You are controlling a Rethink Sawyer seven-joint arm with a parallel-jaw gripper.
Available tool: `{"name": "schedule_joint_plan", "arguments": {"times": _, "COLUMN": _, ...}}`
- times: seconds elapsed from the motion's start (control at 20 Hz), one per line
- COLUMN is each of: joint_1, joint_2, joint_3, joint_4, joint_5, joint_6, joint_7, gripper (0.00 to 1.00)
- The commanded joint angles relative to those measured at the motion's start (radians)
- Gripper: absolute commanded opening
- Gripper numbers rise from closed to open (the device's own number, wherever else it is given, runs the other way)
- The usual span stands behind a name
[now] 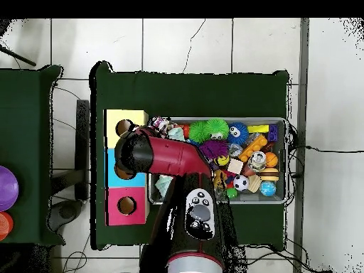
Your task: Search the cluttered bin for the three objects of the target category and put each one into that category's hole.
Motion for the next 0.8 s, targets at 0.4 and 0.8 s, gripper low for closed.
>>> {"name": "schedule_joint_plan", "arguments": {"times": 0.4, "joint_1": -0.091, "joint_2": 0.009, "joint_3": 0.097, "joint_4": 0.067, "joint_5": -0.048, "joint_6": -0.029, "joint_7": 0.061, "gripper": 0.00}}
{"name": "schedule_joint_plan", "arguments": {"times": 0.8, "joint_1": -0.128, "joint_2": 0.040, "joint_3": 0.122, "joint_4": 0.090, "joint_5": -0.082, "joint_6": -0.105, "joint_7": 0.058, "gripper": 0.00}}
